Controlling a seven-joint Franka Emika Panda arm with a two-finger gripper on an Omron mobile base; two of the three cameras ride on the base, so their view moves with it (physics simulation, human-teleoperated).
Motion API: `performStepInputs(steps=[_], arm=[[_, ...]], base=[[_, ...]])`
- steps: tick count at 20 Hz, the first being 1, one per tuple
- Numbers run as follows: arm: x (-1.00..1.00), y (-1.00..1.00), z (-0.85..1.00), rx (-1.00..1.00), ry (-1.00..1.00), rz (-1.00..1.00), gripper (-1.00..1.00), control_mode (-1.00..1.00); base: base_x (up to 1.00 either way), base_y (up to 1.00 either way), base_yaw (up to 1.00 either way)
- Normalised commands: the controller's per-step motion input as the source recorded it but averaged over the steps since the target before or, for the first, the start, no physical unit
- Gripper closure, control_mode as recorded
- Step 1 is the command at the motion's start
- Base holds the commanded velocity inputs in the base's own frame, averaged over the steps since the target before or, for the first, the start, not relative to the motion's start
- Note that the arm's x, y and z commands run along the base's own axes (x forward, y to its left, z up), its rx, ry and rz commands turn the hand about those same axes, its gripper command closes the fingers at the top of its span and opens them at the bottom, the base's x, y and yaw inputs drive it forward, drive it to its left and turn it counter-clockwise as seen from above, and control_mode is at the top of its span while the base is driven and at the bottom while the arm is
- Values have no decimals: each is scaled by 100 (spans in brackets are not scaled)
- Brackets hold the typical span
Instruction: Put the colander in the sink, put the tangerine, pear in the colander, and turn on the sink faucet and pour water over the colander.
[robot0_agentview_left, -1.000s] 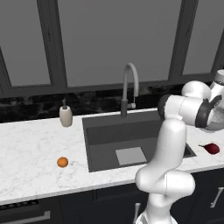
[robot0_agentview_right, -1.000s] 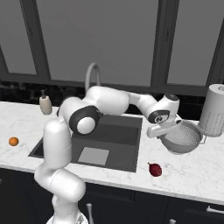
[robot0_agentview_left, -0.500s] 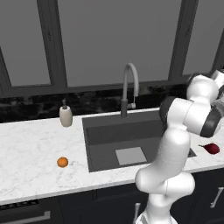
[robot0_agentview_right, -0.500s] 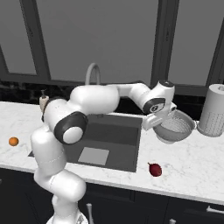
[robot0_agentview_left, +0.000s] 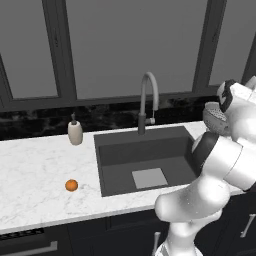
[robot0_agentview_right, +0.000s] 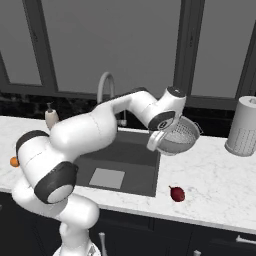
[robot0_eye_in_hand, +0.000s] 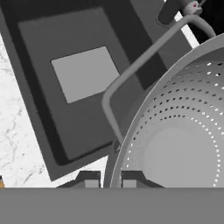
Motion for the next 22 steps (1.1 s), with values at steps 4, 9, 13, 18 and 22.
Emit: performStepInputs(steps=[4,9,13,18,22], arm=[[-25,65,7,-7,-8,48,100,-100],[-1,59,1,-11,-1,56,100,-100],[-11,52,0,-21,-4,50,100,-100],[-6,16,0,-15,-8,44,100,-100],[0,0,-14,-1,-9,32,100,-100]], base=[[0,0,0],[0,0,0],[0,0,0],[0,0,0],[0,0,0]])
